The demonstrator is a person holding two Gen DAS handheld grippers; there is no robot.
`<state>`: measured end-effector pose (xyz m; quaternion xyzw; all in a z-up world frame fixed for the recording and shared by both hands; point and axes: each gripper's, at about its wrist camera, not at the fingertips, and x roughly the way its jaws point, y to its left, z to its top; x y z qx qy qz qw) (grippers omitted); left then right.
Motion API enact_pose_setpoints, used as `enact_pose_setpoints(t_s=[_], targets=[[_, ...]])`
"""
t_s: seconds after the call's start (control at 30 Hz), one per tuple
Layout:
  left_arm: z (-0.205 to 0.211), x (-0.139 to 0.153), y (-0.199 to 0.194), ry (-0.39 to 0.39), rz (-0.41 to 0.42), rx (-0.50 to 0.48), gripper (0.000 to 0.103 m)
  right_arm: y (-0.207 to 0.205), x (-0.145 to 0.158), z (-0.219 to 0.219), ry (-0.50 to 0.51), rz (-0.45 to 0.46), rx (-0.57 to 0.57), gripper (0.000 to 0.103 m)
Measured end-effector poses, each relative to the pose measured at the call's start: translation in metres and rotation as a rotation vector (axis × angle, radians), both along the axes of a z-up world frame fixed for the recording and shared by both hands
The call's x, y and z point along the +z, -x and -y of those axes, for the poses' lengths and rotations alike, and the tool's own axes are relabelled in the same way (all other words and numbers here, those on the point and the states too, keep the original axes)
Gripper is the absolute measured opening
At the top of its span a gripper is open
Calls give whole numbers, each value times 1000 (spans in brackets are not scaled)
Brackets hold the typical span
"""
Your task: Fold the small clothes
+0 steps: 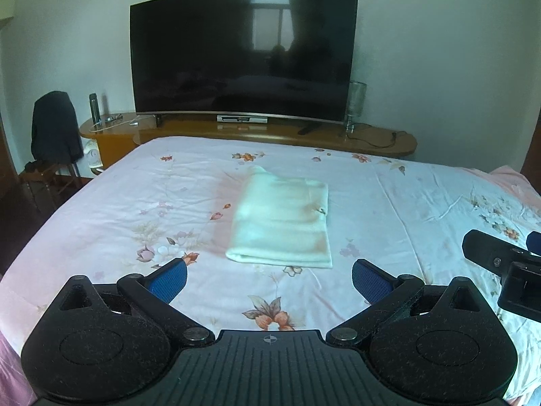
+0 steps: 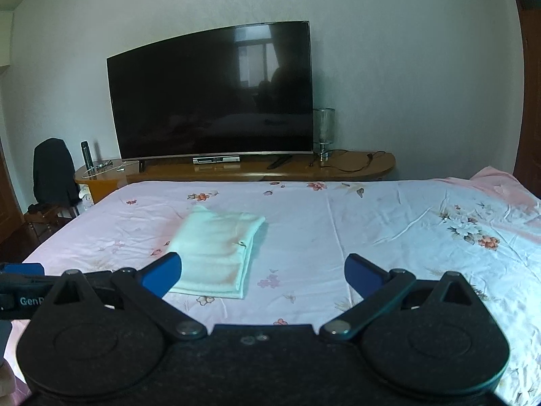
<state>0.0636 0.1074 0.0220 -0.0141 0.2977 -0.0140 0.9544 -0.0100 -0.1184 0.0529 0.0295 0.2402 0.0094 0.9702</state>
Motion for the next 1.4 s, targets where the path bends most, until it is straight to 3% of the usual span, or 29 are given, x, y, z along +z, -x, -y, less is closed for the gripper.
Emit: enact_pose_setpoints(t_s=[0.57,1.4], targets=[[3,7,22,-10,23,34,103,17,3,8,14,21,4,102],[-1,6,24,-31,26,54,103,5,-11,3,52,-13,-32,102]])
